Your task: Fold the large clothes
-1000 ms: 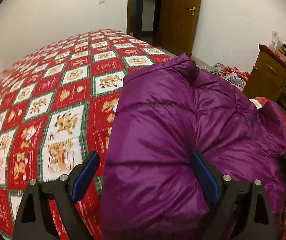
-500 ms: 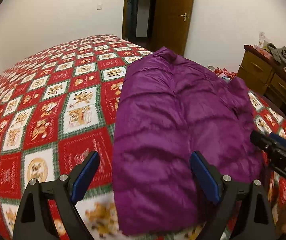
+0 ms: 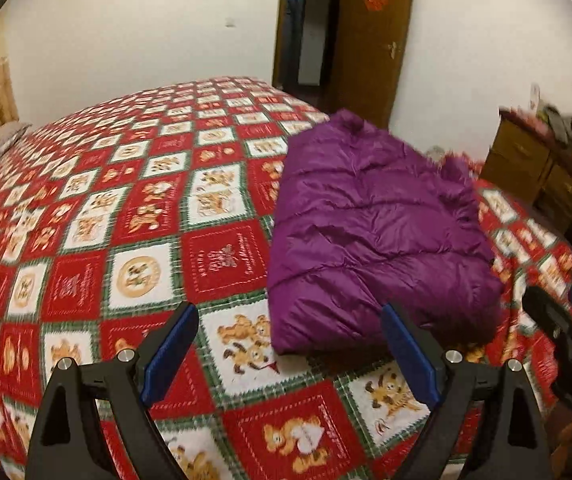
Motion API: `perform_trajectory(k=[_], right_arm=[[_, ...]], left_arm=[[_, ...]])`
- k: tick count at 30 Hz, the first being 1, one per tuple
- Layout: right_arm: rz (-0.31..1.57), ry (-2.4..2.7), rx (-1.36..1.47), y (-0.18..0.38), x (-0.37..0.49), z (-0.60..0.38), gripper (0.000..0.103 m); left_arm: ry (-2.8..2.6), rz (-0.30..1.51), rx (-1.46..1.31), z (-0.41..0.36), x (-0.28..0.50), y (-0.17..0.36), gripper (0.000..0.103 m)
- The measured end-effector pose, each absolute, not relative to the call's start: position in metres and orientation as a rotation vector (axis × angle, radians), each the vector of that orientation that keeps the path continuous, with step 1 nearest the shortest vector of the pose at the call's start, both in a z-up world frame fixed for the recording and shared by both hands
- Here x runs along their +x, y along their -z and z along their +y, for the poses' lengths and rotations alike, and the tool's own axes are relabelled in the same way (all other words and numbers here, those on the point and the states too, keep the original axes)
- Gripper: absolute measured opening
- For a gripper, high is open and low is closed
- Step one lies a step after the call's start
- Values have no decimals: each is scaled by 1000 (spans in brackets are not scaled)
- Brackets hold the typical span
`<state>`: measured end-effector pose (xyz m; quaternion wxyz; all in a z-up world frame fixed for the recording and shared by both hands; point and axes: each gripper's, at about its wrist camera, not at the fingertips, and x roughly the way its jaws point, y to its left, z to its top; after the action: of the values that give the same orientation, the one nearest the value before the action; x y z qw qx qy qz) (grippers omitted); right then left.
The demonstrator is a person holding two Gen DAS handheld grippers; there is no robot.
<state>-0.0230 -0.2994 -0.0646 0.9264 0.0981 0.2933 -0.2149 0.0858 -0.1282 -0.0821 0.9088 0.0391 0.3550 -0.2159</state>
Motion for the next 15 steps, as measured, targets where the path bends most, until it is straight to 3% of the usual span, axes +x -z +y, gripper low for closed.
perform_trajectory(k=[15], right_arm=[[369,417,110,10,-89,-259,103]], left_arm=[[418,434,97,-88,6,13,93]])
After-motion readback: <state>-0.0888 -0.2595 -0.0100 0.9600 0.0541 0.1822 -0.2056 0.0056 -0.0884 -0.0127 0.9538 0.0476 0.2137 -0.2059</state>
